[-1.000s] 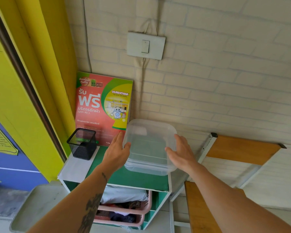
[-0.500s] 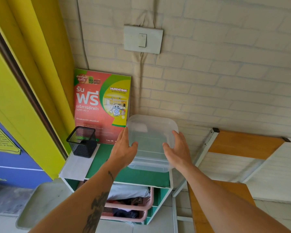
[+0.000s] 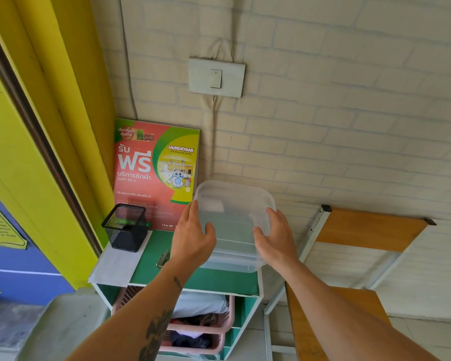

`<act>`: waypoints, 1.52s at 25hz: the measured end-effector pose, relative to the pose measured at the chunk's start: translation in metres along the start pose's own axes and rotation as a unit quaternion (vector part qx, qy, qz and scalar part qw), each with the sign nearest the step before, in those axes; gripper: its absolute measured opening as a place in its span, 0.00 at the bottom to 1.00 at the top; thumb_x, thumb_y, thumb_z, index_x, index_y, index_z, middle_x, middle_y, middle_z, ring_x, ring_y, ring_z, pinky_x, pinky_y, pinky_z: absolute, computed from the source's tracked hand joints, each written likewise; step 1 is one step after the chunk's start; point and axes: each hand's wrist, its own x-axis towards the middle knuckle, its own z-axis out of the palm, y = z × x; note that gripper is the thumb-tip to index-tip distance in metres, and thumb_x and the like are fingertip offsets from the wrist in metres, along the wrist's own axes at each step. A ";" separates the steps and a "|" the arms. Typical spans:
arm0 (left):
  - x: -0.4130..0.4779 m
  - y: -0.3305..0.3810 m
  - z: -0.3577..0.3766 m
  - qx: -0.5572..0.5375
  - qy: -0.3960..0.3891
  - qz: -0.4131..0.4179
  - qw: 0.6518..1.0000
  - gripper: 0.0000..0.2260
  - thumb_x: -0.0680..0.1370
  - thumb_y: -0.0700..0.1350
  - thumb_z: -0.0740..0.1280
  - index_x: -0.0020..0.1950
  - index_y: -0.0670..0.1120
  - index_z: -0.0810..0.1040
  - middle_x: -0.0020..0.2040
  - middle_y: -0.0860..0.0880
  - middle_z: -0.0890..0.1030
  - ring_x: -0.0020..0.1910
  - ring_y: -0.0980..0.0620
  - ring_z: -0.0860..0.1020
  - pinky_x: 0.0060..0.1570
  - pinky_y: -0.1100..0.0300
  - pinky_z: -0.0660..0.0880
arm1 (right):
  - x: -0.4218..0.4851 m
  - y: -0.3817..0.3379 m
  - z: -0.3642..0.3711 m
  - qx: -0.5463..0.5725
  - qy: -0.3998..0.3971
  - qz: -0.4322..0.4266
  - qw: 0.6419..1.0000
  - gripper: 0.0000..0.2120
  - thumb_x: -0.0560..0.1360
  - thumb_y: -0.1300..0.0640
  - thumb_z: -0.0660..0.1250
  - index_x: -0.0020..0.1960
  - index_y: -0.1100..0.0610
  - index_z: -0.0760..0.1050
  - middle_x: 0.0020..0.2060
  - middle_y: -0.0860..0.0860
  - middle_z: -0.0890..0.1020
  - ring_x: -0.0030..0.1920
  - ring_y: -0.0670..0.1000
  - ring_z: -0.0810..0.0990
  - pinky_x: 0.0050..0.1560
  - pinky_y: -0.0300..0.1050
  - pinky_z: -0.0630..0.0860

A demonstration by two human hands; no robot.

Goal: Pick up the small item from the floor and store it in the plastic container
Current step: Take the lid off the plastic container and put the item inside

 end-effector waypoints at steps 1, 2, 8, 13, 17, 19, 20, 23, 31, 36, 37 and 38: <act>-0.002 0.002 0.001 -0.001 0.012 0.006 1.000 0.30 0.76 0.47 0.61 0.77 0.45 0.58 0.74 0.44 0.68 0.69 0.42 0.69 0.68 0.43 0.69 | -0.002 0.001 -0.001 0.005 0.006 -0.001 1.000 0.30 0.79 0.53 0.63 0.79 0.53 0.56 0.79 0.52 0.56 0.78 0.53 0.54 0.75 0.52 0.55; -0.005 0.004 0.001 0.000 0.021 0.012 1.000 0.30 0.76 0.47 0.61 0.77 0.44 0.58 0.73 0.44 0.69 0.69 0.42 0.68 0.69 0.44 0.69 | -0.005 0.002 -0.004 0.011 0.013 -0.004 1.000 0.30 0.79 0.53 0.63 0.78 0.53 0.57 0.79 0.52 0.57 0.78 0.53 0.55 0.75 0.52 0.56; -0.016 0.038 0.024 0.041 -0.005 0.024 0.999 0.32 0.76 0.48 0.64 0.78 0.42 0.58 0.75 0.44 0.66 0.72 0.43 0.62 0.72 0.51 0.60 | -0.021 0.029 -0.044 0.020 0.049 0.009 0.999 0.30 0.78 0.53 0.63 0.78 0.50 0.59 0.78 0.50 0.59 0.78 0.52 0.56 0.75 0.57 0.58; -0.034 0.082 0.072 0.121 -0.025 0.092 0.988 0.29 0.75 0.50 0.61 0.75 0.43 0.62 0.69 0.43 0.71 0.66 0.41 0.66 0.67 0.50 0.66 | -0.043 0.079 -0.095 0.008 0.080 0.034 0.996 0.30 0.77 0.52 0.64 0.77 0.51 0.60 0.76 0.50 0.63 0.76 0.51 0.60 0.74 0.56 0.63; -0.062 0.123 0.135 0.154 -0.068 0.107 0.980 0.28 0.76 0.50 0.60 0.74 0.44 0.61 0.68 0.43 0.71 0.64 0.43 0.67 0.65 0.48 0.70 | -0.063 0.138 -0.137 -0.020 0.093 0.053 0.994 0.30 0.78 0.53 0.64 0.77 0.54 0.60 0.78 0.51 0.59 0.77 0.51 0.58 0.73 0.49 0.62; -0.079 0.139 0.171 0.159 -0.082 0.095 0.979 0.27 0.76 0.50 0.60 0.74 0.45 0.61 0.67 0.44 0.71 0.63 0.43 0.68 0.64 0.49 0.71 | -0.070 0.173 -0.157 -0.038 0.086 0.068 0.993 0.30 0.78 0.51 0.63 0.78 0.55 0.58 0.79 0.51 0.56 0.77 0.51 0.56 0.75 0.52 0.61; -0.089 0.147 0.189 0.163 -0.091 0.088 0.978 0.27 0.76 0.50 0.60 0.74 0.45 0.61 0.67 0.44 0.71 0.62 0.43 0.68 0.64 0.49 0.70 | -0.074 0.191 -0.165 -0.043 0.079 0.072 0.993 0.31 0.78 0.51 0.63 0.78 0.55 0.57 0.79 0.50 0.55 0.78 0.51 0.55 0.75 0.52 0.60; -0.115 0.160 0.247 0.173 -0.123 0.059 0.975 0.27 0.76 0.49 0.59 0.74 0.44 0.59 0.69 0.43 0.70 0.63 0.42 0.67 0.63 0.49 0.69 | -0.082 0.246 -0.188 -0.063 0.052 0.077 0.994 0.31 0.79 0.53 0.62 0.78 0.58 0.56 0.80 0.50 0.52 0.78 0.50 0.52 0.76 0.48 0.55; -0.150 0.111 0.365 0.177 -0.196 -0.045 0.963 0.28 0.75 0.48 0.60 0.74 0.47 0.58 0.72 0.44 0.67 0.67 0.41 0.64 0.66 0.45 0.68 | -0.079 0.375 -0.159 -0.107 -0.046 0.111 0.987 0.31 0.79 0.52 0.62 0.78 0.58 0.56 0.79 0.51 0.53 0.78 0.53 0.52 0.76 0.52 0.57; -0.142 0.041 0.441 0.213 -0.227 -0.040 0.949 0.28 0.76 0.50 0.61 0.75 0.49 0.57 0.72 0.47 0.66 0.68 0.43 0.64 0.67 0.47 0.66 | -0.064 0.454 -0.089 -0.131 -0.080 0.153 0.976 0.30 0.78 0.51 0.63 0.77 0.55 0.59 0.79 0.53 0.54 0.77 0.58 0.56 0.73 0.56 0.64; -0.140 0.024 0.457 0.218 -0.238 -0.038 0.946 0.29 0.76 0.51 0.61 0.75 0.49 0.55 0.73 0.47 0.65 0.68 0.44 0.63 0.67 0.47 0.66 | -0.062 0.471 -0.074 -0.135 -0.085 0.161 0.974 0.30 0.78 0.51 0.63 0.77 0.54 0.59 0.79 0.53 0.54 0.77 0.58 0.56 0.72 0.57 0.65; -0.139 0.010 0.471 0.220 -0.252 -0.039 0.942 0.29 0.77 0.51 0.61 0.75 0.49 0.54 0.73 0.47 0.64 0.69 0.44 0.63 0.68 0.47 0.66 | -0.060 0.486 -0.062 -0.140 -0.089 0.168 0.972 0.30 0.78 0.50 0.63 0.77 0.54 0.59 0.79 0.53 0.53 0.77 0.58 0.56 0.71 0.57 0.65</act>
